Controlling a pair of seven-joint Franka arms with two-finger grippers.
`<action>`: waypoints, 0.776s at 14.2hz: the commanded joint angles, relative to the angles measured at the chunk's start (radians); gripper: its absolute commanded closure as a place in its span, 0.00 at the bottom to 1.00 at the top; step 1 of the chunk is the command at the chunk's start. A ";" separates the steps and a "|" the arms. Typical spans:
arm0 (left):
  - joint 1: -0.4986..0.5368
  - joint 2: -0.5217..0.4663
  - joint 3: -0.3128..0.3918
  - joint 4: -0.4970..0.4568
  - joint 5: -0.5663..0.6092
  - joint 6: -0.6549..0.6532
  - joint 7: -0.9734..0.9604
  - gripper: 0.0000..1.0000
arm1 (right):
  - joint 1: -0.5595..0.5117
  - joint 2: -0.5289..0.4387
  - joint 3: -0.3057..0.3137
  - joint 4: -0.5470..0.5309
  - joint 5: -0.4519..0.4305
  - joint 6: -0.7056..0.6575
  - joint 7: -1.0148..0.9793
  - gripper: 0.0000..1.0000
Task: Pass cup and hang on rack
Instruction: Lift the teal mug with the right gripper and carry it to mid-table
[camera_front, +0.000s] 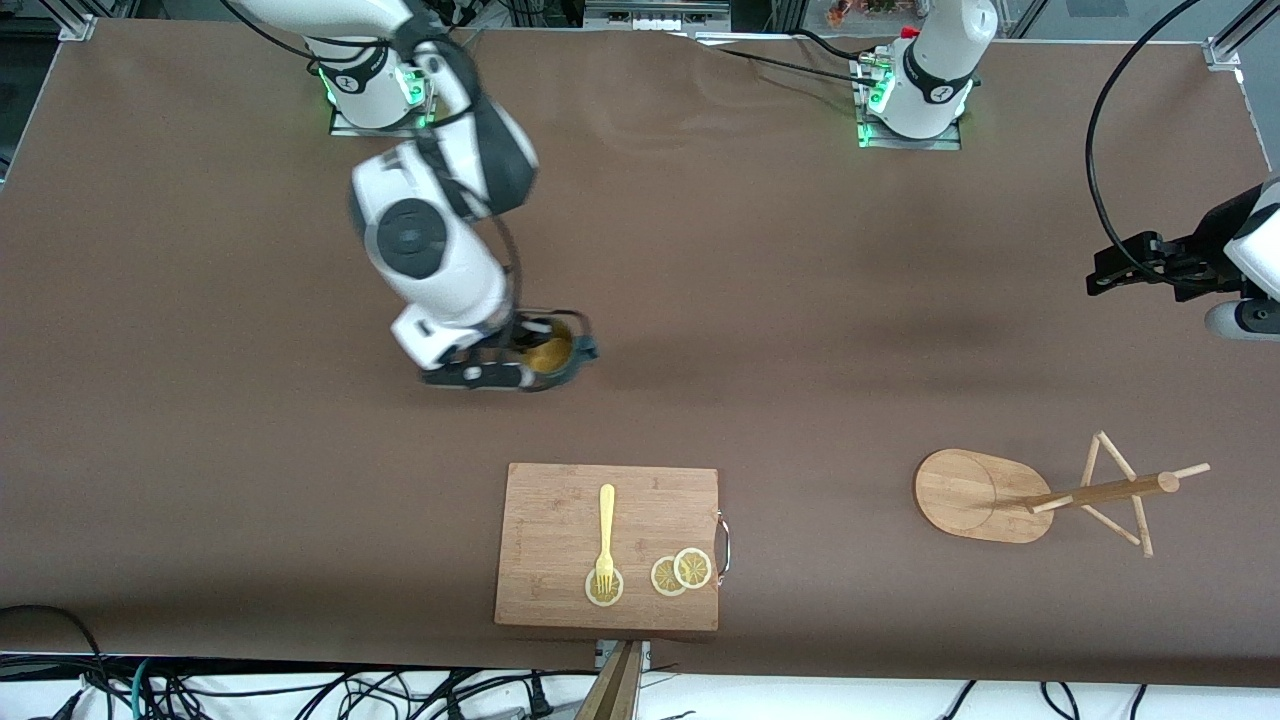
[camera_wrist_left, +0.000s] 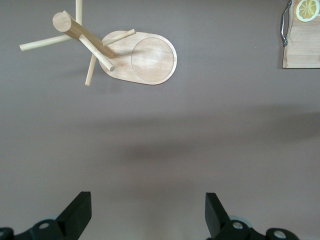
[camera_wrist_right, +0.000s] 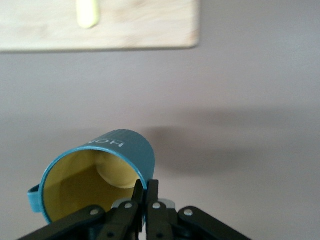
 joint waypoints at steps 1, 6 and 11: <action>0.009 0.007 0.001 0.023 0.001 -0.021 0.019 0.00 | 0.107 0.137 -0.017 0.148 0.014 0.004 0.169 1.00; -0.003 0.007 0.006 0.017 0.004 -0.073 0.020 0.00 | 0.216 0.230 -0.019 0.178 0.005 0.125 0.282 1.00; -0.005 -0.017 0.004 -0.054 0.004 -0.072 0.028 0.00 | 0.250 0.234 -0.019 0.173 0.001 0.121 0.283 0.00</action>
